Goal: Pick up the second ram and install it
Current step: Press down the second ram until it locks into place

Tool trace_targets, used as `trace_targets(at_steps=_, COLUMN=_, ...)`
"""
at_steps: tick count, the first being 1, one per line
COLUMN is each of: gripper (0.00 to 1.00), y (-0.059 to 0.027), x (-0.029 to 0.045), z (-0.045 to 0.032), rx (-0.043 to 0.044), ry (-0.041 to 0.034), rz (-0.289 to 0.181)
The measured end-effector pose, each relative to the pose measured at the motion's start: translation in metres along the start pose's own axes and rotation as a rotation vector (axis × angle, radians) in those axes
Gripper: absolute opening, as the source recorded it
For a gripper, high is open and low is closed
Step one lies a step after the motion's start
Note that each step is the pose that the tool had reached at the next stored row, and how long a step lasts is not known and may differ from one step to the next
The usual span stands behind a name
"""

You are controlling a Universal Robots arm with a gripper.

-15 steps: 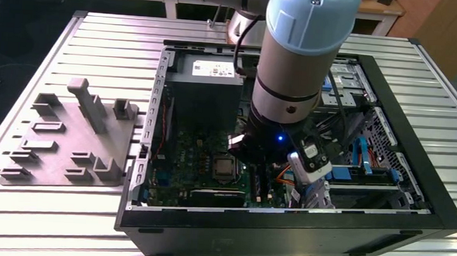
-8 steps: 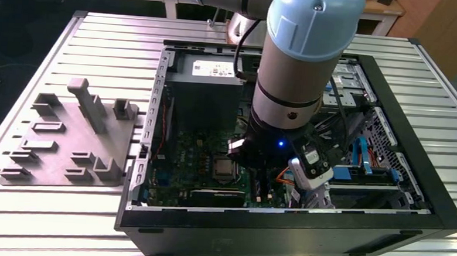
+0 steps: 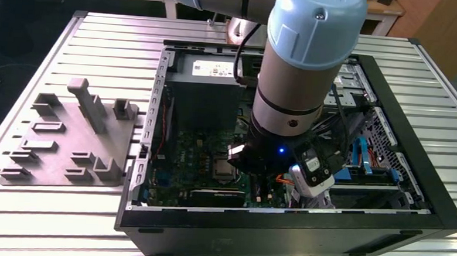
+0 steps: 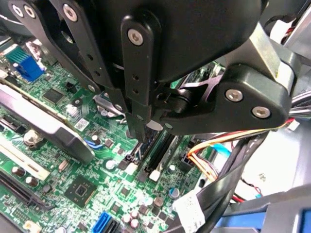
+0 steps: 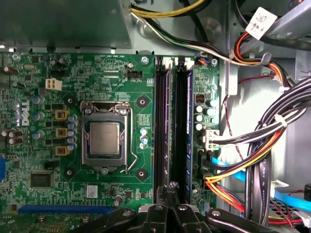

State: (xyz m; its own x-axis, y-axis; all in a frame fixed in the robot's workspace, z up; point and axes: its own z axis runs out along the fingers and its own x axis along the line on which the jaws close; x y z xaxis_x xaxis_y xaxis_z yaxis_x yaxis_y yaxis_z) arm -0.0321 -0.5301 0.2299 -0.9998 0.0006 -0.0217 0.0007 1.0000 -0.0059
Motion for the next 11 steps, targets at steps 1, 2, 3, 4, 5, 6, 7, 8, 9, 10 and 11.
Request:
trace_targets(at_steps=1, gripper=0.10, y=-0.0002, x=-0.0001, z=0.0004, rx=0.0001, ry=0.0000, rz=0.000)
trace_targets(at_steps=2, gripper=0.10, y=-0.0006, x=-0.0001, z=0.0009, rx=0.0001, ry=0.0000, rz=0.000)
trace_targets(at_steps=3, gripper=0.10, y=-0.0008, x=-0.0001, z=0.0015, rx=0.0002, ry=0.0001, rz=0.000)
trace_targets(at_steps=4, gripper=0.10, y=-0.0009, x=-0.0001, z=0.0026, rx=0.0002, ry=0.0001, rz=0.000)
trace_targets(at_steps=5, gripper=0.10, y=-0.0009, x=-0.0001, z=0.0039, rx=0.0003, ry=0.0001, rz=0.000)
trace_targets(at_steps=6, gripper=0.10, y=-0.0009, x=-0.0001, z=0.0051, rx=0.0002, ry=0.0001, rz=0.000)
trace_targets(at_steps=7, gripper=0.10, y=-0.0009, x=0.0000, z=0.0061, rx=0.0002, ry=0.0001, rz=0.000)
trace_targets(at_steps=8, gripper=0.10, y=-0.0009, x=0.0000, z=0.0069, rx=0.0002, ry=0.0001, rz=0.000)
trace_targets(at_steps=9, gripper=0.10, y=-0.0009, x=0.0000, z=0.0077, rx=0.0001, ry=0.0000, rz=0.000)
trace_targets(at_steps=10, gripper=0.10, y=-0.0010, x=0.0000, z=0.0085, rx=0.0008, ry=0.0002, rz=0.000)
trace_targets(at_steps=11, gripper=0.10, y=-0.0011, x=0.0001, z=0.0097, rx=0.0014, ry=0.0004, rz=0.000)
